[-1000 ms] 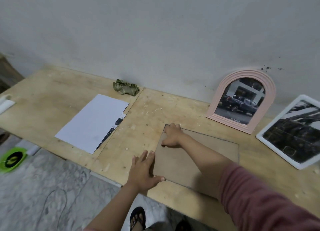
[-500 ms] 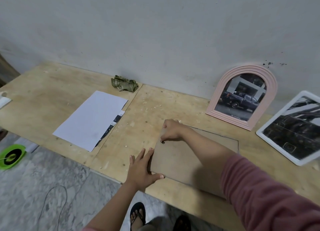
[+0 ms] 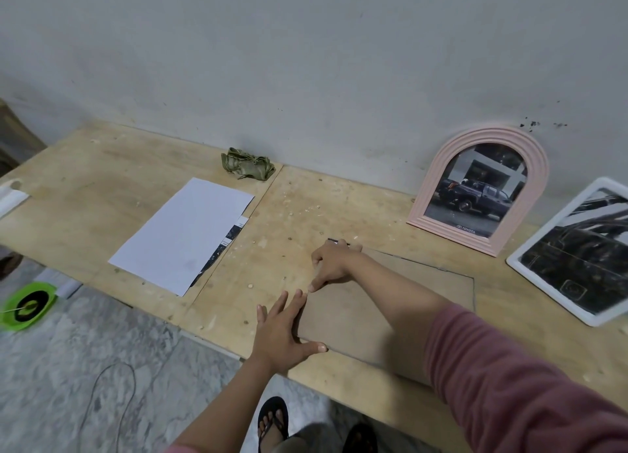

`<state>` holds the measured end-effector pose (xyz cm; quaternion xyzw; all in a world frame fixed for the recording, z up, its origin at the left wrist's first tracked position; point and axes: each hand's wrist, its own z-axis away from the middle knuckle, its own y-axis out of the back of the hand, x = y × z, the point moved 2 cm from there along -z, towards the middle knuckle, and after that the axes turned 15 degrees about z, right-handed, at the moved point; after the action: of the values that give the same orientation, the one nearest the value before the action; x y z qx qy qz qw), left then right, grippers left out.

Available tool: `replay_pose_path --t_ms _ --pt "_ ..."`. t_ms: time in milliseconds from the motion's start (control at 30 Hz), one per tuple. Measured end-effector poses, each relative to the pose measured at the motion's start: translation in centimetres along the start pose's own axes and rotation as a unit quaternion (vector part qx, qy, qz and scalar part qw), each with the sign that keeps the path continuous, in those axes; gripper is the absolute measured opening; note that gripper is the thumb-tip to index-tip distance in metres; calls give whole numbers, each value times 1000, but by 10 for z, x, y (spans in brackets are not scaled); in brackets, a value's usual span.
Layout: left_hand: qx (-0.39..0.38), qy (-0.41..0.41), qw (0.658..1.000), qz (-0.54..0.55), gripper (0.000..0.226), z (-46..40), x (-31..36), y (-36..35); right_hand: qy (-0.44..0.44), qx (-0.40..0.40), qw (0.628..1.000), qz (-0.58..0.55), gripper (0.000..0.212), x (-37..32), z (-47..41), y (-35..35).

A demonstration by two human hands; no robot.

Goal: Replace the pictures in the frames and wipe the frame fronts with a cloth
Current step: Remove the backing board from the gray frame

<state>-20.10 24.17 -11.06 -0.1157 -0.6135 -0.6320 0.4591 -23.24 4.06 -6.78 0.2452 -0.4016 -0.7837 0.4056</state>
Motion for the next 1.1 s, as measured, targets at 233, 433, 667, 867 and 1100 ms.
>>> replay_pose_path --t_ms 233,433,667,867,1100 --pt "3 3 1000 7 118 2 -1 1 34 -44 995 -82 50 3 -6 7" --pt "6 0 1000 -7 121 1 6 3 19 15 1000 -15 47 3 3 -1" --pt "18 54 998 -1 86 -5 23 5 45 109 993 28 56 6 9 -13" --pt "-8 82 996 42 82 -11 23 4 36 138 984 109 67 3 16 -6" --pt "-14 76 996 52 81 -11 22 4 38 184 981 49 67 16 21 1"
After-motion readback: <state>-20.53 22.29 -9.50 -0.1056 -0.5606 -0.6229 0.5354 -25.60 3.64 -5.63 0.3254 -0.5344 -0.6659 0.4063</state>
